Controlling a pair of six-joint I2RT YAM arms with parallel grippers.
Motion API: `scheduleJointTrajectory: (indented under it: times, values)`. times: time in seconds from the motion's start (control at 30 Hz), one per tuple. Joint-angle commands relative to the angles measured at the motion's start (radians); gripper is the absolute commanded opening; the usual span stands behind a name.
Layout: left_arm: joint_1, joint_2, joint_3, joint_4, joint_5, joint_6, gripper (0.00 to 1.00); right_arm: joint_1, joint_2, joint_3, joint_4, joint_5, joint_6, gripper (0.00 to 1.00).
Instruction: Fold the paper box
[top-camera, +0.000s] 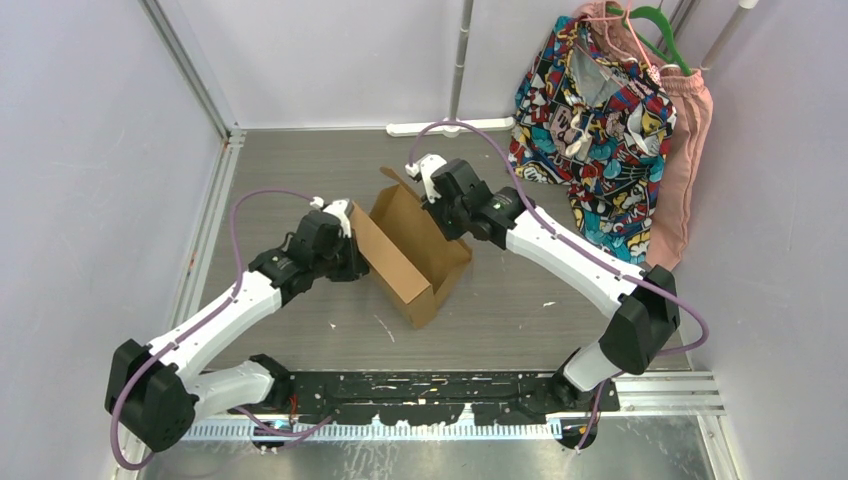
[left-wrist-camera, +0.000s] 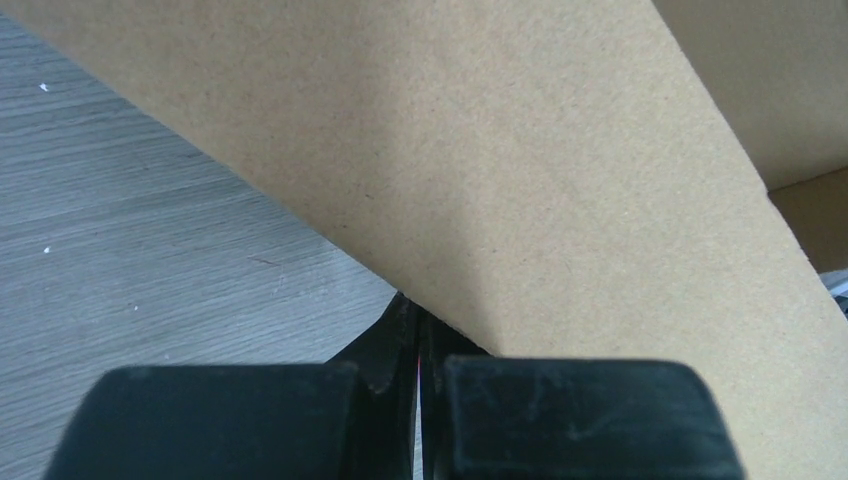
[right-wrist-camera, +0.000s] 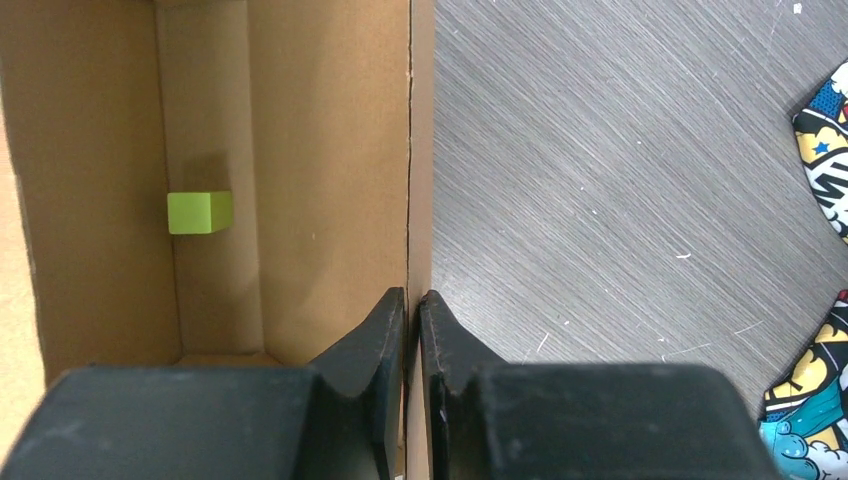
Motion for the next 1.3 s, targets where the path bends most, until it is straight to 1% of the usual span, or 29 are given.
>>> scheduleJointTrajectory:
  times: [0.0,0.3,0.9,1.27]
  values:
    - [-0.004,0.02,0.015,0.079,-0.013,0.006,0.0,0.031,-0.034,0.037,0.031,0.02,0.014,0.17]
    - [-0.004,0.07,0.012,0.129,0.005,0.015,0.0,0.088,-0.039,0.032,0.041,0.022,0.03,0.16]
    - [-0.004,0.105,-0.014,0.187,0.001,0.029,0.0,0.092,-0.065,0.078,0.039,-0.198,0.131,0.16]
    - [-0.004,0.142,-0.003,0.216,-0.006,0.017,0.0,0.115,-0.051,0.086,0.04,-0.234,0.168,0.16]
